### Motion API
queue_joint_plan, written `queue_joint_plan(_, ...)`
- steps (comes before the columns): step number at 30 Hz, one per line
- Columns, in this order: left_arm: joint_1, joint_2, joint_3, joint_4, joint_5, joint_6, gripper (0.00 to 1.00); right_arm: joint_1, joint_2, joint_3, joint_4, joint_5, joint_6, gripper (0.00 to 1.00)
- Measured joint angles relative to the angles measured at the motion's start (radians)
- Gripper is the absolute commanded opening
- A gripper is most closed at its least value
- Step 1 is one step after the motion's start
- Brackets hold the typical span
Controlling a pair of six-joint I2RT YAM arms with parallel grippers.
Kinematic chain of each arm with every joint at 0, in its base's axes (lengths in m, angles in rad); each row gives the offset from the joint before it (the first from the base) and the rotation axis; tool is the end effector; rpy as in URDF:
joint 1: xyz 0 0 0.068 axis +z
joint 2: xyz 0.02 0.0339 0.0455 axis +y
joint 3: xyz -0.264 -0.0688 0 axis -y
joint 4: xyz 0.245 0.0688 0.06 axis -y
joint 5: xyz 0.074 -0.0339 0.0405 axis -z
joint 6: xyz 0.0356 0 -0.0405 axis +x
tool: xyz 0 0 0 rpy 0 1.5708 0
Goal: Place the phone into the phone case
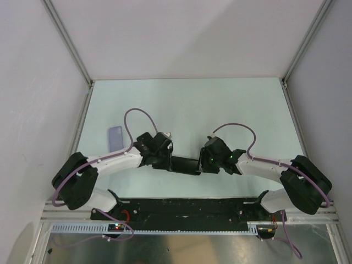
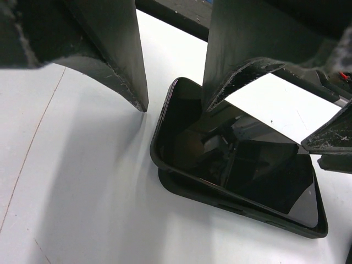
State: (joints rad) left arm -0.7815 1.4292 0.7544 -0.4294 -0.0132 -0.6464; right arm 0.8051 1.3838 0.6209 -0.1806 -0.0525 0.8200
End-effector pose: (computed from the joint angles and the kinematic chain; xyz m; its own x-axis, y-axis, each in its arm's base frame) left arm 0.1855 -0.1834 0.1708 -0.9277 0.0721 -0.3662 0.1770 0.9488 -0.2615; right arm 0.1745 0.1842 0.1583 -0.9248 0.0916 -0.3694 -0.0955 0.8837 0.4581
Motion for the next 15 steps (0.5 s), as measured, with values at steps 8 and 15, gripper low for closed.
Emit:
queue_joint_plan(8, 0.01, -0.069, -0.029, 0.014, 0.051, -0.107, 0.37, 0.005, 0.0, 0.0, 0.005, 0.014, 0.0, 0.47)
queue_joint_plan(15, 0.01, -0.087, -0.045, 0.055, 0.059, -0.224, 0.36, 0.005, 0.0, 0.0, 0.007, 0.02, 0.0, 0.46)
